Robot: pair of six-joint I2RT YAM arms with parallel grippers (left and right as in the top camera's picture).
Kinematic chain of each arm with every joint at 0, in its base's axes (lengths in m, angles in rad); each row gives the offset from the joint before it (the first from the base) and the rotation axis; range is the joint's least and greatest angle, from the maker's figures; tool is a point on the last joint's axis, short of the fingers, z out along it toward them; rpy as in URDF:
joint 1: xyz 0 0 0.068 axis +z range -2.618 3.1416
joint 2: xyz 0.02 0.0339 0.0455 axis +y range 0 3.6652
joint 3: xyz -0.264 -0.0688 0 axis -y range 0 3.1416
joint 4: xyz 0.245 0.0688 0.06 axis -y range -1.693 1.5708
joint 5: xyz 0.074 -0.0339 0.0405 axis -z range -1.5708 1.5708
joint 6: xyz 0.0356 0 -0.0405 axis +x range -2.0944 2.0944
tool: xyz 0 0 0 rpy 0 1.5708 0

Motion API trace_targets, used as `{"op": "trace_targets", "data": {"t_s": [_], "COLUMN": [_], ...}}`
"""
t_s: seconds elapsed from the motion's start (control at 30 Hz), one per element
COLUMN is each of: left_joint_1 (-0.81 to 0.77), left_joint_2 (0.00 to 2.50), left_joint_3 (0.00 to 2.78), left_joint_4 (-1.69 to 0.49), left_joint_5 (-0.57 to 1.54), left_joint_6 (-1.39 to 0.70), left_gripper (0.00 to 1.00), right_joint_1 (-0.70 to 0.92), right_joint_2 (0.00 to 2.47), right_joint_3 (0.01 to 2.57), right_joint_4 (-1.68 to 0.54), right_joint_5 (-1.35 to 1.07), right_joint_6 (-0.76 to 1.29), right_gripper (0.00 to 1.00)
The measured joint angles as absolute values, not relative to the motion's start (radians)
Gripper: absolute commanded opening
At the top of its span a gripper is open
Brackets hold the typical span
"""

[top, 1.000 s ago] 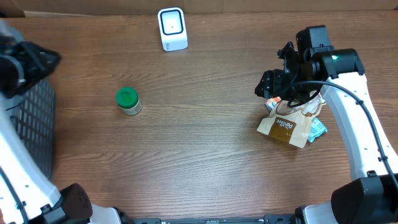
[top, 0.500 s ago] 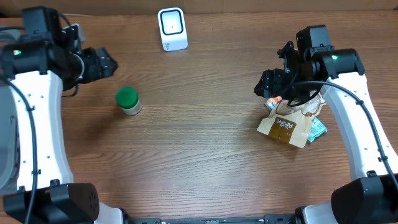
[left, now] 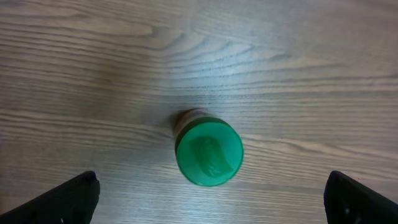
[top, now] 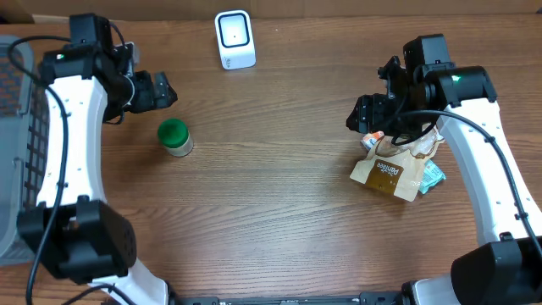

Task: Scan the item barcode
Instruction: 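Move the left gripper to the green-capped jar and grasp it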

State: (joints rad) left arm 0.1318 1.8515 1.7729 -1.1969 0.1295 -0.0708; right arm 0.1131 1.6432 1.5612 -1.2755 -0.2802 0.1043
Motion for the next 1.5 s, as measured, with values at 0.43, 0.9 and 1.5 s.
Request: {"op": "trace_targets", "data": {"t_s": [0.43,0.9,1.5], "left_joint_1": [0.014,0.015,0.01], "left_joint_2": [2.019,2.024,2.028], "left_joint_3": [1.771,1.644,1.616], "left_joint_4": [-1.163,-1.095,-1.093], "left_joint_5": [0.036,-0.02,0.09], "left_joint_6": [-0.021,-0.03,-0.06], "left_gripper": [0.99,0.92,0.57], "right_joint_1": [0.113,0.113,0.113], "right_joint_2": [1.643,1.643,1.643], "right_joint_3": [1.561,1.561,1.561], "right_joint_4": [-1.275,-1.275,-1.274], "right_joint_5": [-0.271,-0.27,-0.269], "right_joint_6": [0.104,0.104,0.104], "right_gripper": [0.79,0.79,0.79]}}
